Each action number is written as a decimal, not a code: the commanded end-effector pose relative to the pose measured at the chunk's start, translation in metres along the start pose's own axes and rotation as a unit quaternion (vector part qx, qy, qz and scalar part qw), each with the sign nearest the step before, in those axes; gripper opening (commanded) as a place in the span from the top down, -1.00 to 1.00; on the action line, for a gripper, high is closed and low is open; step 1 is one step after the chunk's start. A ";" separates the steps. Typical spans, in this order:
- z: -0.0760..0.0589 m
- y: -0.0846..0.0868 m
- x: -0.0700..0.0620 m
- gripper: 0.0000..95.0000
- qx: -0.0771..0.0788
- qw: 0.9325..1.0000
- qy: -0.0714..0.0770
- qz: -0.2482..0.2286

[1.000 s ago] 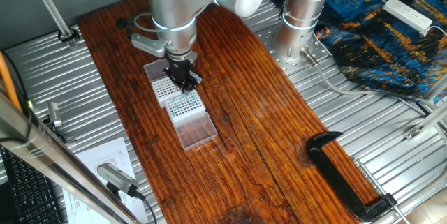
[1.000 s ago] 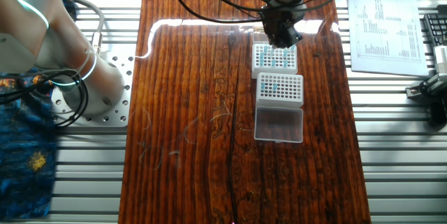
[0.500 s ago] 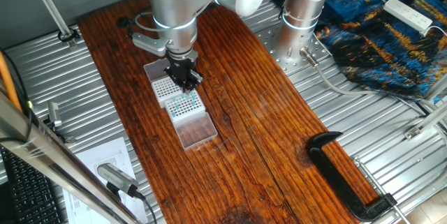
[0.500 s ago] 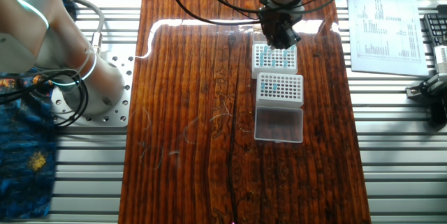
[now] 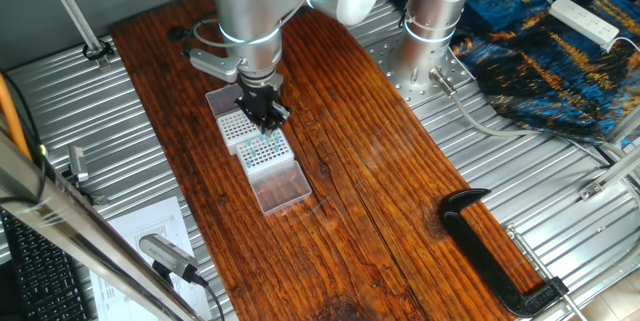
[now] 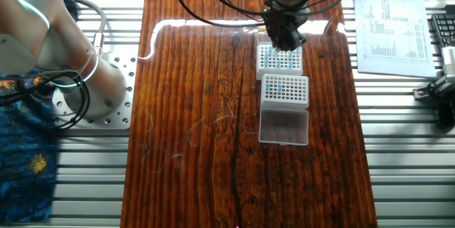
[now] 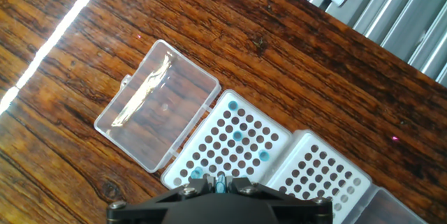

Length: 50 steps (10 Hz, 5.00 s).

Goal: Transfer all medium pipette tips from one holder to another

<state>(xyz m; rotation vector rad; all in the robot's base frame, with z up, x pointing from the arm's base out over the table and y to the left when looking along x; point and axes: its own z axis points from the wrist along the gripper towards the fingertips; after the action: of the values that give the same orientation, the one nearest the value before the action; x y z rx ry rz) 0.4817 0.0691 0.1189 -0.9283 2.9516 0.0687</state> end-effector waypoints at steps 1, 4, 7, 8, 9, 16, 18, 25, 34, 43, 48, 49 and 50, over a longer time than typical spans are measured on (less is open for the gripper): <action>-0.001 0.000 0.000 0.60 0.000 1.000 0.000 0.000; -0.001 0.000 0.000 0.60 -0.001 1.000 0.001 0.000; -0.005 0.000 -0.001 0.60 -0.003 1.000 0.008 -0.005; -0.006 0.001 -0.002 0.60 -0.004 1.000 0.015 -0.011; -0.008 0.001 -0.002 0.60 -0.009 1.000 0.024 -0.009; -0.010 0.001 -0.002 1.00 -0.027 0.997 0.055 -0.038; -0.010 0.000 -0.001 1.00 -0.027 0.998 0.054 -0.027; -0.021 -0.046 0.038 0.60 -0.021 0.998 0.049 -0.035; 0.017 -0.068 0.066 0.60 -0.001 0.999 0.029 0.025; 0.038 -0.062 0.065 0.60 0.010 0.999 0.019 0.046; 0.039 -0.062 0.065 1.00 0.012 0.999 0.018 0.045; 0.039 -0.062 0.065 1.00 0.012 0.999 0.018 0.045; 0.039 -0.062 0.065 1.00 0.011 0.999 0.018 0.044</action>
<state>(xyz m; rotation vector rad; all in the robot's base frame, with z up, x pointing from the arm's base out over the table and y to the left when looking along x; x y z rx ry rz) 0.4645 -0.0166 0.0752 -0.8065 3.0179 0.0203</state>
